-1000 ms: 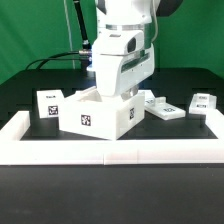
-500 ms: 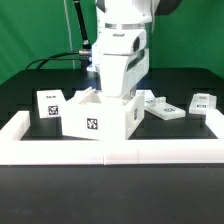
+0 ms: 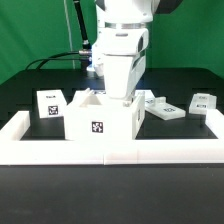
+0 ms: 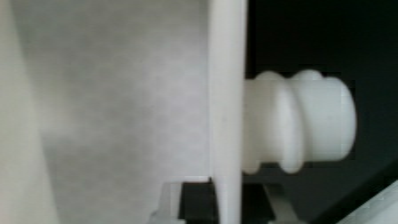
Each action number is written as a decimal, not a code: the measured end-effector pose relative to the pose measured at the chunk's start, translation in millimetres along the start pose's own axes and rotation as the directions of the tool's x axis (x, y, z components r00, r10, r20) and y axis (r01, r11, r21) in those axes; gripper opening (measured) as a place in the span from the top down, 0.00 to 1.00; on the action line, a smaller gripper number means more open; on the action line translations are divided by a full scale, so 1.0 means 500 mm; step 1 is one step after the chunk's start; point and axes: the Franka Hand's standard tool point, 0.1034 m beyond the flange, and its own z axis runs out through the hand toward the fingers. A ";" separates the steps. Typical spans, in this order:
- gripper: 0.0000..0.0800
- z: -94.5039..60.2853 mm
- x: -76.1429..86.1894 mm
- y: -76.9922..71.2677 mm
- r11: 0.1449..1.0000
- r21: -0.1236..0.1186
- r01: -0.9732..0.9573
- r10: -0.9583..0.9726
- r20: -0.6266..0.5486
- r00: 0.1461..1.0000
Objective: Assemble cabinet
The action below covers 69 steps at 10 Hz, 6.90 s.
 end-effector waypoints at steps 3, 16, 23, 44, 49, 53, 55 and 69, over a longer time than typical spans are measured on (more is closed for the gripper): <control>0.96 0.004 0.014 0.009 0.998 -0.002 0.057 -0.057 -0.005 0.998; 0.96 0.006 0.117 0.045 0.980 -0.032 0.195 -0.196 -0.016 0.981; 0.96 0.005 0.181 0.036 0.968 -0.043 0.249 -0.250 -0.027 0.968; 0.00 -0.097 0.234 -0.065 0.983 -0.099 -0.155 0.149 -0.070 0.986; 0.00 -0.076 0.218 -0.117 0.988 -0.096 -0.120 0.113 -0.076 0.991; 0.00 -0.041 0.268 -0.188 0.992 -0.084 -0.098 0.089 -0.100 0.991; 0.00 -0.029 0.306 -0.215 0.990 -0.076 -0.116 0.107 -0.111 0.988; 0.32 0.040 0.303 -0.245 0.992 -0.048 -0.113 0.106 -0.129 0.986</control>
Offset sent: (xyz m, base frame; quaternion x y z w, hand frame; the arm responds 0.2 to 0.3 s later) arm 0.0256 0.0314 -0.0091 0.0162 0.0126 -0.1024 0.9945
